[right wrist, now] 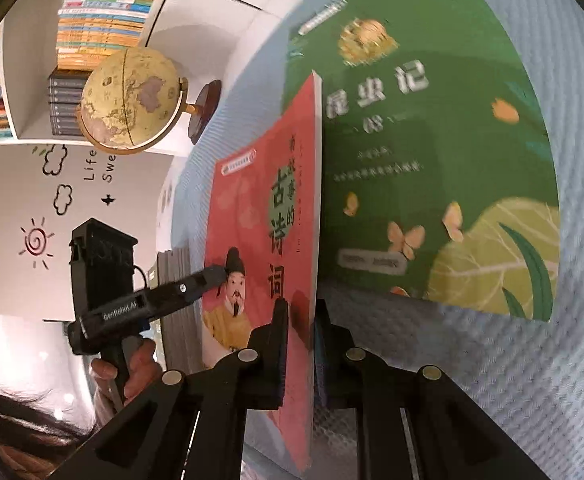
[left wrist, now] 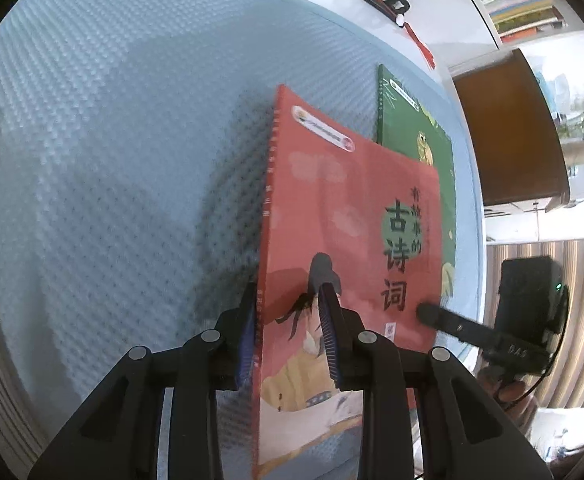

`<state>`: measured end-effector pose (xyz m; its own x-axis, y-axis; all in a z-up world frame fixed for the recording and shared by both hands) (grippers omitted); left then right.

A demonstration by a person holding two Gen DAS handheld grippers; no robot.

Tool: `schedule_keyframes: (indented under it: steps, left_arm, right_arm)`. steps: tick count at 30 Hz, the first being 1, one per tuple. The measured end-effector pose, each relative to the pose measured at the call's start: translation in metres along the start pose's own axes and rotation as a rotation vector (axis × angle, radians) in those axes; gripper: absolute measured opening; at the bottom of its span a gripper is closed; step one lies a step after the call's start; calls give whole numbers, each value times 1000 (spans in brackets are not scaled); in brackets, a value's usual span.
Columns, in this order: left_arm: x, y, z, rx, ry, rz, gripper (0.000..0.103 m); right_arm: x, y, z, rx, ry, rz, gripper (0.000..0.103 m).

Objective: Organize books

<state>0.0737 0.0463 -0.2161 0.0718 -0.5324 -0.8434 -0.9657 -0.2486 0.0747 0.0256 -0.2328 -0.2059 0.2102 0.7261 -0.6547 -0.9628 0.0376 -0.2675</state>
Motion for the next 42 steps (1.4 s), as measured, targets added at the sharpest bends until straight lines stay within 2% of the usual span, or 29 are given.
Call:
schedule_keyframes:
  steps: [6, 10, 22, 32, 42]
  left_arm:
    - [-16, 6, -5, 13, 9, -20, 27]
    - [-31, 9, -6, 34, 21, -29, 31]
    - [-69, 18, -9, 74, 20, -58, 31]
    - [-116, 24, -11, 120, 41, -104, 31]
    - [-172, 31, 9, 126, 52, -173, 31]
  right_arm:
    - [-6, -11, 19, -54, 2, -25, 13]
    - [-10, -14, 36, -98, 1, -35, 13]
    - [-19, -14, 90, -160, 29, -78, 13]
    - [-27, -15, 136, -204, 39, -117, 13]
    - [-25, -19, 195, -278, 32, -140, 13]
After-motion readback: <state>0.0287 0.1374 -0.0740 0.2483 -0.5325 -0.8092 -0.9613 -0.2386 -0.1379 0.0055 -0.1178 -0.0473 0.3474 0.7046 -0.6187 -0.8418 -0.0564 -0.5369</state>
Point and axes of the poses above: each gripper's, at about its wrist camera, not at the fingertips, and x roughly the way its jaws point, z to its left, y to its underside, the point moved 2 cm from there along x, roughly the way its jaws point, and after that the axes turned 15 degrees about -x, right-handed, at the moved point
